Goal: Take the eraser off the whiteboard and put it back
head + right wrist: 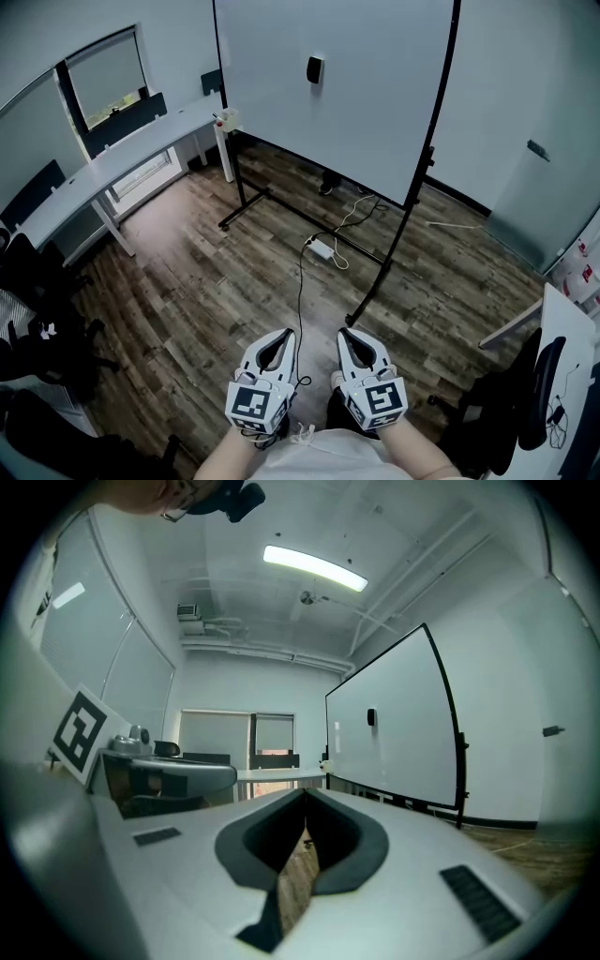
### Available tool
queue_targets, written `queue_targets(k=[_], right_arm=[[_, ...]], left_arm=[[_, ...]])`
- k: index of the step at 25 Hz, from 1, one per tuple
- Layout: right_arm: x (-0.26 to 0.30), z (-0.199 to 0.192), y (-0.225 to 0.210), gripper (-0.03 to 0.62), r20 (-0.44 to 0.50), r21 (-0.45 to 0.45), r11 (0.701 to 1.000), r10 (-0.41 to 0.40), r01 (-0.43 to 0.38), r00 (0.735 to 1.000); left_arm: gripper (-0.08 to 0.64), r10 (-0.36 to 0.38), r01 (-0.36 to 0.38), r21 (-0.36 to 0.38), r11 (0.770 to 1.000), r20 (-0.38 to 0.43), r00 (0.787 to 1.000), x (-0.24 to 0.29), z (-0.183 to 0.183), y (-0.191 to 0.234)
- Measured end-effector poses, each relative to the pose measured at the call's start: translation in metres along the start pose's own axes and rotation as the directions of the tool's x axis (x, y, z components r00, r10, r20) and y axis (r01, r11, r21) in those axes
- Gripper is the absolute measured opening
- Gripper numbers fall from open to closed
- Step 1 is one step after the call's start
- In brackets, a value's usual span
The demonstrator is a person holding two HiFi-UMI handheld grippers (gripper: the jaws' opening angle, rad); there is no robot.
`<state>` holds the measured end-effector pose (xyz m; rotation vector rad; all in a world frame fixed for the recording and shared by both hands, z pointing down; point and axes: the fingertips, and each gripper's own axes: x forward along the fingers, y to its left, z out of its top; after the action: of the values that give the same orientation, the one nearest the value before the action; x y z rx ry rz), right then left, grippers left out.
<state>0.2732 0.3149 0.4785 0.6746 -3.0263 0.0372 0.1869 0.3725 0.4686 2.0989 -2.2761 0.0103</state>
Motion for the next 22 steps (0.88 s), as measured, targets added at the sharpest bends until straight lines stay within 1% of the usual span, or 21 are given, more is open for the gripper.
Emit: queue_targets(k=[4, 7, 12, 15, 18, 22], right_arm=[[0.038, 0.004, -0.038, 0.026, 0.031, 0.013, 1.000, 0.028, -0.029, 0.999], [0.073, 0.007, -0.071, 0.026, 0.028, 0.018, 0.998, 0.064, -0.064, 0.998], [0.126, 0.023, -0.129, 0.026, 0.051, -0.025, 0.993, 0.114, -0.113, 0.992], [0.151, 0.032, -0.164, 0.026, 0.066, -0.041, 0.992, 0.123, -0.121, 0.990], [0.175, 0.036, -0.193, 0.026, 0.065, -0.038, 0.992, 0.119, -0.117, 0.991], [0.200, 0.031, -0.215, 0.026, 0.053, -0.017, 0.994, 0.113, -0.112, 0.992]], left_arm=[[0.017, 0.033, -0.033, 0.016, 0.999, -0.005, 0.999, 0.045, -0.006, 0.014], [0.017, 0.070, -0.070, 0.012, 0.997, 0.000, 0.998, 0.087, 0.002, 0.027], [0.017, 0.109, -0.109, -0.003, 0.994, 0.046, 0.993, 0.162, 0.019, 0.041], [0.017, 0.121, -0.121, -0.007, 0.993, 0.061, 0.991, 0.199, 0.023, 0.045], [0.017, 0.122, -0.121, -0.029, 0.992, 0.050, 0.991, 0.227, 0.021, 0.050], [0.017, 0.147, -0.145, -0.051, 0.988, 0.032, 0.989, 0.255, 0.018, 0.074]])
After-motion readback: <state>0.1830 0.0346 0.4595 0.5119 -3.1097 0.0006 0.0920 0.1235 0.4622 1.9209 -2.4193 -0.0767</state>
